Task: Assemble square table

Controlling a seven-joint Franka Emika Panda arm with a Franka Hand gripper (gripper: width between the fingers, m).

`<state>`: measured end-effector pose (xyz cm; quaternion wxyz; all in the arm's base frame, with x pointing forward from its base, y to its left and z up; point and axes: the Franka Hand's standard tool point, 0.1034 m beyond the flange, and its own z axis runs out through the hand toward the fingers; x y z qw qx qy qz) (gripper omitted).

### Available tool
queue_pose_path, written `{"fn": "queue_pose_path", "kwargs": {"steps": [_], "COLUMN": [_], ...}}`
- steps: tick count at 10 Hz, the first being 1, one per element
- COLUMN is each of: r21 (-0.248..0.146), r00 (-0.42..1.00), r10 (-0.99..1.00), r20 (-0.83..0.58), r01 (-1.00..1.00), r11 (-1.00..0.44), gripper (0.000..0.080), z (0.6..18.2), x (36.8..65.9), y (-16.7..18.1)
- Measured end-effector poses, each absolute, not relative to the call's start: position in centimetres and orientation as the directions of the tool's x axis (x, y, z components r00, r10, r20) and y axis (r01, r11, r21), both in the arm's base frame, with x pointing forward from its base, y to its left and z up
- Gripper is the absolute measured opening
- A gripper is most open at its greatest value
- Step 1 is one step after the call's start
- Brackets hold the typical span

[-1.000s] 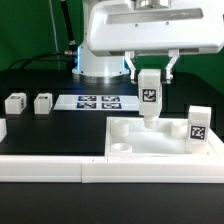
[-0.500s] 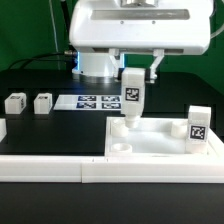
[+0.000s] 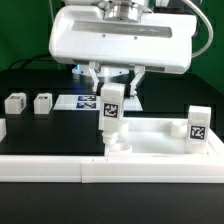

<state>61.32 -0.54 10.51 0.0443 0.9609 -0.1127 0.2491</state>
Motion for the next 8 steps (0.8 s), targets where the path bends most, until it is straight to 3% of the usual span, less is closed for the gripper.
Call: {"fn": "queue_pose_path", "kwargs": {"steps": [3, 8], "r21": [-0.009, -0.003], "r00": [0.849, 0.846], "r10": [-0.218, -0.203], "r20": [0.481, 0.493], "r01": [-0.244, -0.231], "r11": [-0.970, -0.973], "gripper": [0.0291, 0.0291], "z": [10.2, 10.1], "x": [61.0, 61.0], "y": [2.2, 2.6]}}
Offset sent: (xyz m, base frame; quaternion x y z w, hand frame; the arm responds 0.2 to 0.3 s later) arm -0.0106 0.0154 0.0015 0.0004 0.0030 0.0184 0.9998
